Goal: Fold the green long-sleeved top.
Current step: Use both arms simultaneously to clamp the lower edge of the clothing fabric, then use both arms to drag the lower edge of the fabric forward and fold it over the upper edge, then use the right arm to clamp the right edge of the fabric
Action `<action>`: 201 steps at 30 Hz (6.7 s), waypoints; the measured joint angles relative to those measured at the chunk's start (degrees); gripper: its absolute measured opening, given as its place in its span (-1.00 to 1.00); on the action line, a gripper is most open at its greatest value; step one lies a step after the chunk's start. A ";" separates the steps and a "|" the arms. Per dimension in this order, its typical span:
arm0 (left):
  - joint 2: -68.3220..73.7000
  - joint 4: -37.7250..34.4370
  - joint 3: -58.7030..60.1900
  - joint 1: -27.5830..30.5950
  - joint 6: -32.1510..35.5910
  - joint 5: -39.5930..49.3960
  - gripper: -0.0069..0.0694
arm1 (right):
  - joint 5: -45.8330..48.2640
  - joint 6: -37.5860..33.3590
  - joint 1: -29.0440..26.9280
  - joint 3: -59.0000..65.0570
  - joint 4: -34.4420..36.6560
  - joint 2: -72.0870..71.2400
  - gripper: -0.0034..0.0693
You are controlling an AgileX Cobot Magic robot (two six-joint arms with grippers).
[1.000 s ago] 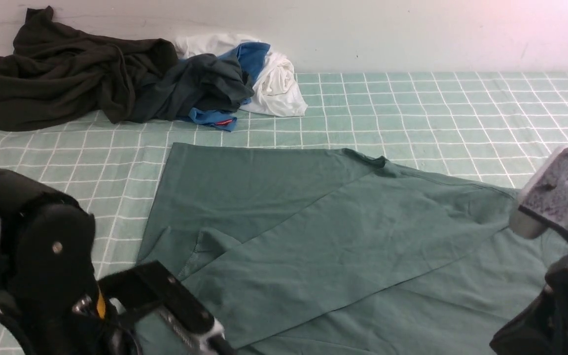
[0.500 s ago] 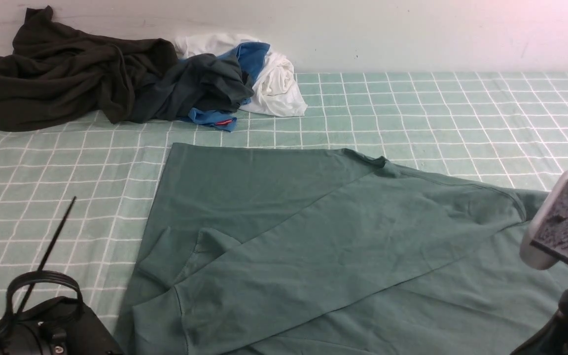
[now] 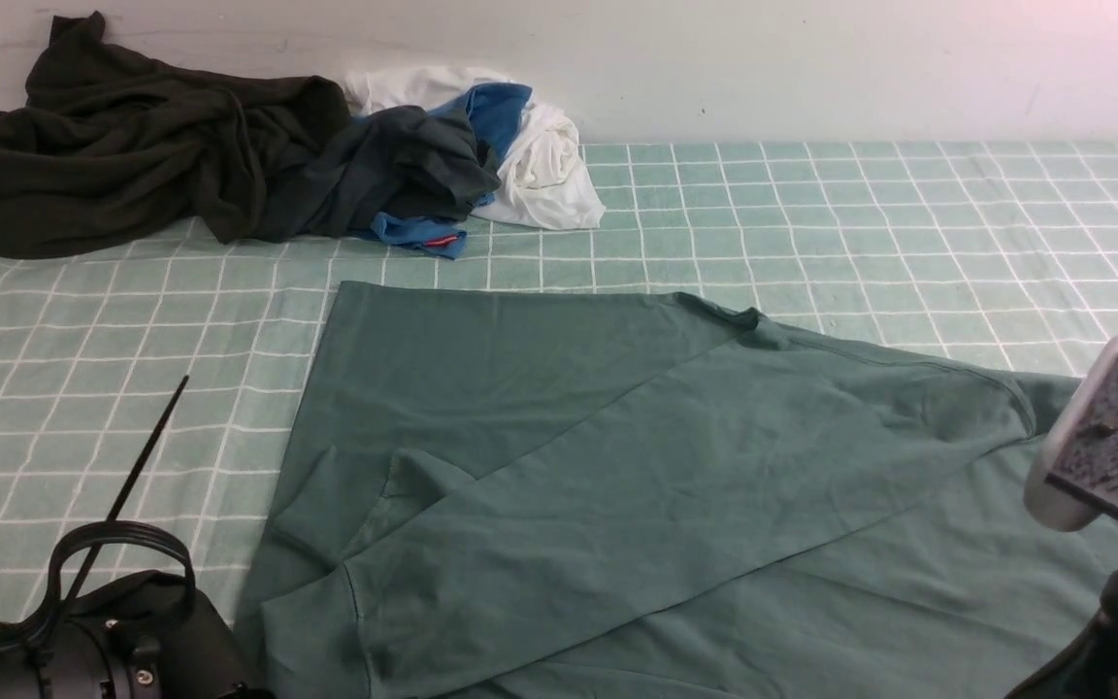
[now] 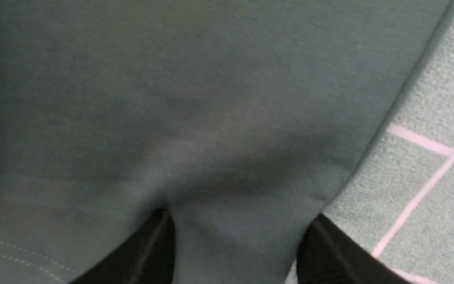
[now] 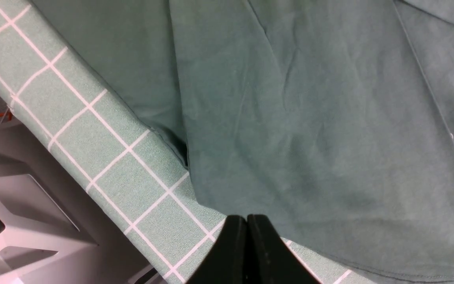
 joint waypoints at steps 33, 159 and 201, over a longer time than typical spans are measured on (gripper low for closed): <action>-7.98 5.45 -2.18 0.00 -11.00 14.40 -0.80 | -3.51 -23.72 0.00 9.20 -1.43 2.44 0.15; 46.69 -8.75 -87.87 37.09 -0.94 26.64 -0.83 | -39.46 7.22 -26.37 -51.65 -4.27 68.43 -0.42; 33.85 -10.28 -50.73 34.27 -2.88 17.92 -0.83 | -22.72 10.08 -49.16 -22.27 -10.44 53.12 0.38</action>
